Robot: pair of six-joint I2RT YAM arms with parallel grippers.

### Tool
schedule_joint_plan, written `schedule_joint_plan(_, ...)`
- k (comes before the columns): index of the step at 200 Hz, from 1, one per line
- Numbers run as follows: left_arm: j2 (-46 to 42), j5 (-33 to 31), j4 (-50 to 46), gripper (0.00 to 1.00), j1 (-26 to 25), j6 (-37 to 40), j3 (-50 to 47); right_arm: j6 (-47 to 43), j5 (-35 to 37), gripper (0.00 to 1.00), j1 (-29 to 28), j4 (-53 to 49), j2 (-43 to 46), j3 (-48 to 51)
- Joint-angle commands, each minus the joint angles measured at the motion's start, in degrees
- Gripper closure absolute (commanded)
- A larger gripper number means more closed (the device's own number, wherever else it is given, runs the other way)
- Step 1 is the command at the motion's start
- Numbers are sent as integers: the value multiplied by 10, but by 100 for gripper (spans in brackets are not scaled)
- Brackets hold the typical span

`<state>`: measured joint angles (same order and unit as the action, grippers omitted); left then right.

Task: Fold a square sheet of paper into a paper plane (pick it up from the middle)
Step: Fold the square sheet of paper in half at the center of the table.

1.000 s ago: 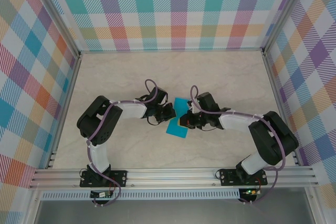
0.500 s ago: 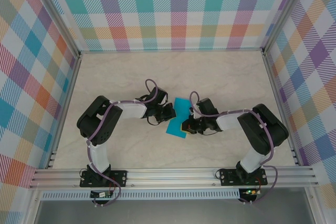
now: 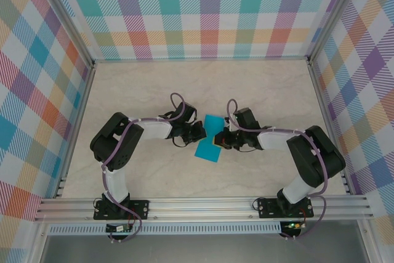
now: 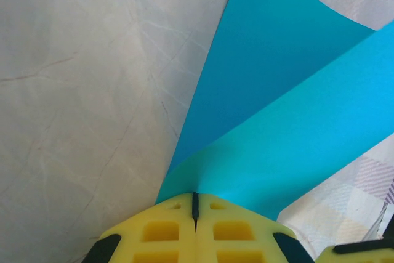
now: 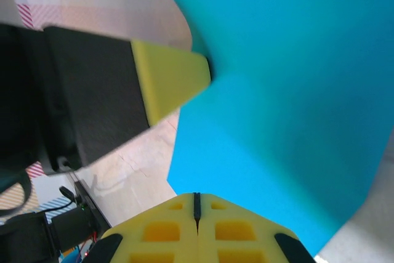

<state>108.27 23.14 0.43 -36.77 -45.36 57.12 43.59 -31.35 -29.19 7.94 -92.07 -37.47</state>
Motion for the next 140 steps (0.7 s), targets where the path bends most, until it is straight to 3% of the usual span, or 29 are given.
schedule_joint_plan(1, 22, -23, -57, 100, -8, 8, -24, -16, -18, 100, 7, 3, -38, -11)
schedule_joint_plan(73, 19, -26, -63, 100, -8, 12, -24, -18, 0, 100, 8, 11, -79, 15)
schedule_joint_plan(140, 23, -27, -59, 100, -8, 11, -27, -52, -4, 100, 19, -87, -32, -77)
